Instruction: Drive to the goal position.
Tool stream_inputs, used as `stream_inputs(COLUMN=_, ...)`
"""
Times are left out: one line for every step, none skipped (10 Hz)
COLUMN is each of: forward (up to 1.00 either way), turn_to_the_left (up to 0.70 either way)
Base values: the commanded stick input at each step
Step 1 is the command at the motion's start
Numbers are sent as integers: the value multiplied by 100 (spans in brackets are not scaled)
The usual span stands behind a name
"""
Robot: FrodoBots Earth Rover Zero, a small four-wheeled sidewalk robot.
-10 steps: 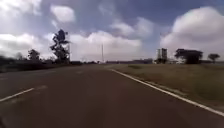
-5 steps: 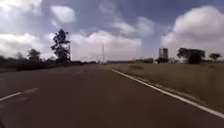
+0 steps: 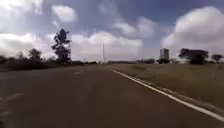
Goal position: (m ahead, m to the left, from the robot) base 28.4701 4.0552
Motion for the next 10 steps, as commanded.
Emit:
stream_inputs(forward=100, turn_to_the_left=0)
stream_inputs(forward=100, turn_to_the_left=0)
stream_inputs(forward=100, turn_to_the_left=0)
stream_inputs(forward=100, turn_to_the_left=0)
stream_inputs(forward=100, turn_to_the_left=0)
stream_inputs(forward=100, turn_to_the_left=0)
stream_inputs(forward=100, turn_to_the_left=0)
stream_inputs(forward=100, turn_to_the_left=0)
stream_inputs(forward=100, turn_to_the_left=0)
stream_inputs(forward=100, turn_to_the_left=0)
